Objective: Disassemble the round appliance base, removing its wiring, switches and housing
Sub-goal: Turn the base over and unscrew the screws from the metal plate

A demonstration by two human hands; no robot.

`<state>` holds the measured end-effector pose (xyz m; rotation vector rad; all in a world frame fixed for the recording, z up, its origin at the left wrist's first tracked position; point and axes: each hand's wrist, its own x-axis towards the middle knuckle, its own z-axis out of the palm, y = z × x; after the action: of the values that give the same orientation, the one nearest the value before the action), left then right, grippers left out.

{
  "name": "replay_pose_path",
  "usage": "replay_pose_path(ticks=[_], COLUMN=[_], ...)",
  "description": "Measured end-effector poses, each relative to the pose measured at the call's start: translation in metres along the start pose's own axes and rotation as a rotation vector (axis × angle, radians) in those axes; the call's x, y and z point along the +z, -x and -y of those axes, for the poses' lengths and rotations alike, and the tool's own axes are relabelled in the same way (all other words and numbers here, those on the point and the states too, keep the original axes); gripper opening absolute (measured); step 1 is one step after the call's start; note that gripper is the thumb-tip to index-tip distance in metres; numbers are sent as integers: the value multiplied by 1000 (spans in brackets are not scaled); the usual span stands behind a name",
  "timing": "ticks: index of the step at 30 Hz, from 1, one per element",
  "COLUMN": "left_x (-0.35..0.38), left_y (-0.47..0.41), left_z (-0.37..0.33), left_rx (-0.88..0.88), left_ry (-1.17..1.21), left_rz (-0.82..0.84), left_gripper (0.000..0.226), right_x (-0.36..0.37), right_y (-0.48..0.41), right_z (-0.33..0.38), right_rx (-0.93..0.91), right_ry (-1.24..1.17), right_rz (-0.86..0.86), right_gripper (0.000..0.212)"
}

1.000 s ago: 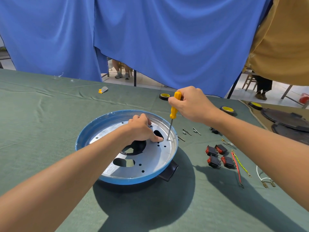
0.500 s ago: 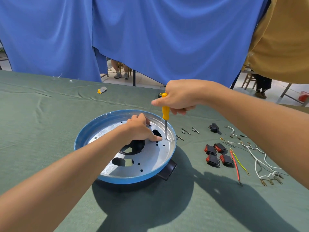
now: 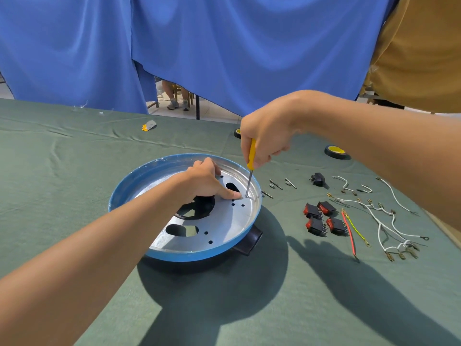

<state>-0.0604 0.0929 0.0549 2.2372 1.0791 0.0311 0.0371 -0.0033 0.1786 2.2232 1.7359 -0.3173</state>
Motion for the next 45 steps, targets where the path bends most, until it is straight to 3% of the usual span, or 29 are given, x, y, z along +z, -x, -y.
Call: replay_pose_path(ticks=[2,4,8,14,17,22,23,26,27,29,35,39,43,45], left_x=[-1,-2,-1,-1,-1,-1,-1,-1,-1,-2,1,7,14,15], left_y=[-1,-1,-1,-1,-1,-2,-3,-3,-4,-5,-9,-15,-22,-23], left_z=[-2,-4,-8,-5,-4,-5,-5,-4,-4,-2,0,-1,-2,-3], left_rx=[-9,-23,-37,-24,-15,-22,-20,-11,-10,-13,-5,-12,-17,-28], left_ry=[-22,-56,-65,-48,-35,-42,-40,-52,-47,-19,2,-47,-153,-176], left_rz=[7,8,2,-2,7,9,9,16,17,23,-2,-83,-145,-158], left_gripper=[86,88,89,85,84,84,84,87,86,86,86,85,92,94], right_x=[0,-1,0,-2,-4,-1,2,4,2,-1,-1,1,4,6], right_y=[-3,-7,-16,-13,-9,-9,-11,-15,-17,-19,-12,-12,-15,-17], right_z=[-1,-2,-4,1,5,-3,-5,-6,-6,-4,7,3,1,-1], right_rx=[60,117,91,-51,-104,-149,-145,-1,48,54,-106,-138,47,88], right_ry=[-29,-65,-40,161,229,99,44,-48,-56,9,310,254,146,148], right_rz=[42,72,58,8,-20,-34,-39,31,69,101,-38,-68,32,39], right_gripper=[43,50,35,28,11,5,9,50,54,43,12,17,59,53])
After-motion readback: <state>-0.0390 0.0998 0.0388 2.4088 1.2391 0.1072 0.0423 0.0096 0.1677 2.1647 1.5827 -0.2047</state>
